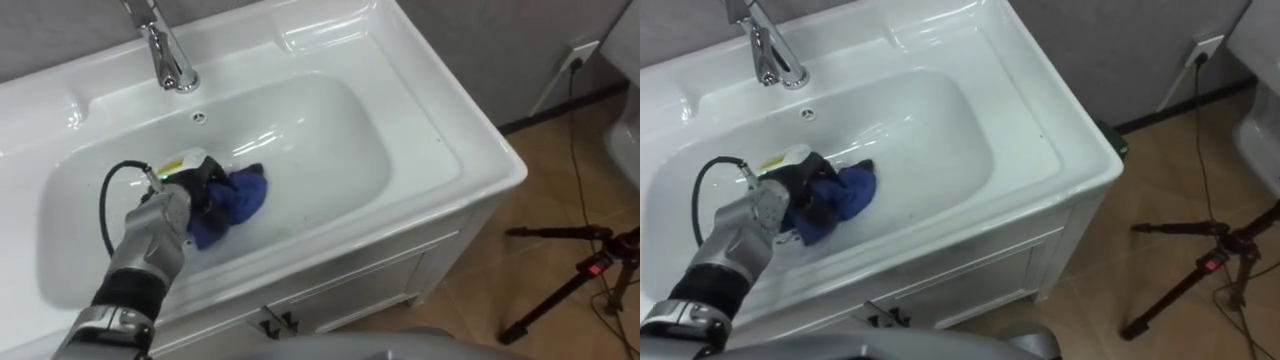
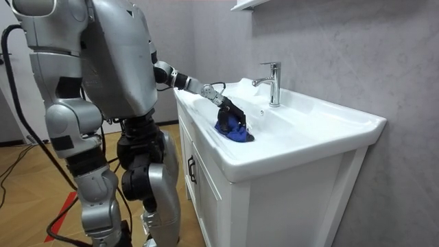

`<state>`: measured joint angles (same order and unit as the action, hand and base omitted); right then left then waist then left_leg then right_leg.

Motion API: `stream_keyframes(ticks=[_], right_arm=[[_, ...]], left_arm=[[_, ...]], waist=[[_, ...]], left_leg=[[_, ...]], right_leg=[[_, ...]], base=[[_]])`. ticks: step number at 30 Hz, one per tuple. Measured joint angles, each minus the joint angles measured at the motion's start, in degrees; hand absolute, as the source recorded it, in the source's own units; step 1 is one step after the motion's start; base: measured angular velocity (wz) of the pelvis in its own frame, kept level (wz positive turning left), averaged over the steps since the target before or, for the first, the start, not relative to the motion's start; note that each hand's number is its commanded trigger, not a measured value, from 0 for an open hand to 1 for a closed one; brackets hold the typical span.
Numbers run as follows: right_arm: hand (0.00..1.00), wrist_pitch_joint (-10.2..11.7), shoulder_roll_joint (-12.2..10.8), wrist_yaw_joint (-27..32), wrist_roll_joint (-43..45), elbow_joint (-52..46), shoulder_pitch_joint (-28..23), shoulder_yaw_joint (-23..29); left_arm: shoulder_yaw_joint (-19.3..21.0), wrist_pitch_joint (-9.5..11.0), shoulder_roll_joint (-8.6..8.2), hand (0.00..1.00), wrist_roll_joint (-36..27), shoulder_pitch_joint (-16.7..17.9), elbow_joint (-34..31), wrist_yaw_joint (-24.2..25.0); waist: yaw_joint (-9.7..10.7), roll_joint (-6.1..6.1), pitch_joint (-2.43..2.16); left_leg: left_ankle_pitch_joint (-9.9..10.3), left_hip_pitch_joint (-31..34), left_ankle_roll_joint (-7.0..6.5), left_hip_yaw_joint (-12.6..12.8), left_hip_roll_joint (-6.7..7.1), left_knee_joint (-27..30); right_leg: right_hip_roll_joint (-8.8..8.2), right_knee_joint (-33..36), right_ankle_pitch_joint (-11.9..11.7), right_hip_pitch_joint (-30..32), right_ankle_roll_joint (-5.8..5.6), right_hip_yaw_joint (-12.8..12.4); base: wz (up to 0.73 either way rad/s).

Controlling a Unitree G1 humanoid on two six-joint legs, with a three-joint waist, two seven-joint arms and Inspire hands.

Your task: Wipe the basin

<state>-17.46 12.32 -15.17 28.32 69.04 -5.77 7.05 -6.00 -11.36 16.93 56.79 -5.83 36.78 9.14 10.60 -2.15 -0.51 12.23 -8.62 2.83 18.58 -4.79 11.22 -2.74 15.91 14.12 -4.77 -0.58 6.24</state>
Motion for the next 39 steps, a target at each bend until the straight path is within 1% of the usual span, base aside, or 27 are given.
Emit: stream_keyframes(ticks=[1, 2, 4, 7, 8, 10, 13, 16, 18, 22, 24, 29, 34, 36, 38, 39], right_arm=[[0.00, -0.1, 0.2, 0.0, 1.0, -0.1, 0.3, 0.7], [0.00, -0.1, 0.3, 0.0, 1.4, -0.3, 0.4, 1.0], [0.00, -0.1, 1.0, 0.1, 1.5, -0.3, 0.8, 1.0], [0.00, -0.2, 1.3, 0.2, 1.4, -0.3, 0.7, 1.0], [0.00, -0.3, 1.4, 0.1, 1.3, -0.3, 0.6, 1.0], [0.00, -1.1, 1.4, 0.1, 1.4, -0.5, 0.5, 1.1], [0.00, -1.3, 1.5, 0.0, 1.4, -0.5, 0.5, 1.1], [0.00, -1.3, 1.8, 0.0, 1.4, -0.5, 0.5, 1.2], [0.00, -1.2, 2.2, 0.0, 1.4, -0.5, 0.5, 1.6], [0.00, -0.8, 4.0, 0.1, 1.3, -0.4, 0.8, 1.7], [0.00, -0.6, 4.1, 0.7, 1.1, -0.4, 1.1, 1.7], [0.00, 0.8, 4.1, 2.4, 0.4, -0.4, 2.1, 1.7], [0.00, 3.7, 4.1, 4.2, -3.2, -0.1, 2.2, 1.4], [0.00, 4.2, 4.1, 4.2, -4.3, -0.2, 2.2, 0.9], [0.00, 4.9, 4.1, 4.1, -5.7, -0.2, 2.1, 0.8], [0.00, 5.4, 4.1, 4.1, -5.7, -0.1, 2.2, 0.8]], left_arm=[[0.3, -0.9, 0.34, 1.00, 0.6, 0.6, 0.4, -1.0], [0.3, -1.4, 0.46, 1.00, 1.1, 1.0, 0.5, -1.6], [0.4, -2.5, 0.72, 1.00, 3.3, 2.7, 0.5, -3.9], [0.0, -2.7, 0.72, 1.00, 6.8, 4.4, 0.5, -6.5], [0.0, -2.8, 0.72, 1.00, 7.1, 4.6, 0.5, -6.9], [-0.3, -4.0, 0.72, 1.00, 9.6, 5.6, 0.5, -8.1], [-1.0, -6.2, 0.72, 1.00, 12.2, 6.2, 0.5, -8.5], [-1.2, -7.1, 0.72, 1.00, 15.3, 6.9, 0.5, -8.5], [-1.2, -7.3, 0.72, 1.00, 16.2, 7.4, 0.5, -8.5], [-2.1, -7.7, 0.72, 1.00, 16.4, 7.9, 1.3, -8.3], [-2.1, -7.9, 0.73, 1.00, 16.4, 7.9, 1.4, -7.8], [-2.1, -8.1, 0.73, 1.00, 16.5, 7.8, 1.4, -7.0], [-2.1, -8.0, 0.74, 1.00, 15.9, 7.2, 1.4, -5.9], [-2.2, -8.0, 0.80, 1.00, 15.8, 7.2, 1.3, -5.9], [-2.1, -8.0, 1.02, 1.00, 15.3, 7.0, 0.4, -4.9], [-2.1, -8.0, 1.32, 1.00, 15.3, 6.2, -0.1, -3.5]], waist=[[0.0, -0.23, -0.19], [0.0, -0.36, -0.28], [-0.2, -0.88, -0.64], [-0.2, -1.10, -0.78], [-0.2, -1.13, -0.80], [-0.2, -1.20, -0.83], [-0.3, -1.25, -0.84], [-0.3, -1.62, -0.80], [-0.3, -2.05, -0.80], [-0.2, -3.68, -0.79], [-0.2, -3.95, -0.71], [-0.2, -4.26, -0.60], [-0.1, -4.20, -0.51], [-0.2, -4.19, -0.47], [-0.2, -4.01, -0.36], [-0.2, -3.77, -0.07]], left_leg=[[0.0, 0.0, 0.04, 0.0, -0.12, 0.0], [0.0, 0.0, 0.06, 0.0, -0.16, 0.1], [-0.1, -0.1, 0.13, 0.0, -0.31, 0.4], [-0.2, -0.2, 0.39, 0.0, -0.46, 0.6], [-0.2, -0.2, 0.44, 0.0, -0.48, 0.6], [-0.4, -0.4, 0.70, 0.0, -0.56, 0.5], [-0.5, -0.6, 0.84, 0.0, -0.58, 0.5], [-0.7, -0.6, 1.09, 0.0, -0.75, 0.5], [-0.8, -0.8, 1.21, 0.0, -0.76, 0.4], [-0.8, -0.9, 1.24, 0.0, -0.70, 0.2], [-0.9, -0.9, 1.31, 0.0, -0.70, 0.1], [-0.9, -1.0, 1.34, 0.0, -0.67, 0.2], [-0.9, -0.8, 1.34, 0.0, -0.55, 0.3], [-0.9, -0.5, 1.34, -0.1, -0.45, 0.4], [-0.9, 0.0, 1.34, -0.1, -0.41, 0.5], [-0.9, 0.5, 1.34, -0.5, -0.39, 0.5]], right_leg=[[0.11, -0.1, -0.1, 0.0, 0.10, 0.1], [0.16, -0.1, -0.1, -0.1, 0.14, 0.1], [0.22, -0.1, 0.0, -0.1, 0.30, 0.1], [0.30, 0.0, 0.1, 0.0, 0.58, 0.0], [0.32, 0.0, 0.2, 0.1, 0.63, 0.0], [0.39, 0.2, 0.3, 0.0, 0.85, -0.1], [0.40, 0.9, 0.8, 0.1, 1.09, -0.2], [0.55, 0.9, 0.9, 0.1, 1.24, -0.1], [0.56, 0.9, 0.9, 0.1, 1.32, -0.2], [0.43, 0.9, 0.9, 0.0, 1.37, 0.2], [0.40, 0.9, 1.0, -0.1, 1.46, 0.3], [0.34, 0.9, 1.2, 0.0, 1.48, 0.3], [0.18, 1.3, 1.6, 0.2, 1.41, 0.1], [0.15, 2.2, 1.9, 1.0, 1.40, -0.3], [0.01, 3.0, 2.3, 1.7, 1.47, -0.2], [-0.06, 3.1, 2.4, 2.2, 1.50, 0.2]], base=[[0.00], [0.00], [-0.04], [-0.05], [-0.06], [-0.06], [-0.01], [0.01], [-0.02], [-0.01], [0.00], [0.00], [0.00], [0.00], [0.04], [0.12]])
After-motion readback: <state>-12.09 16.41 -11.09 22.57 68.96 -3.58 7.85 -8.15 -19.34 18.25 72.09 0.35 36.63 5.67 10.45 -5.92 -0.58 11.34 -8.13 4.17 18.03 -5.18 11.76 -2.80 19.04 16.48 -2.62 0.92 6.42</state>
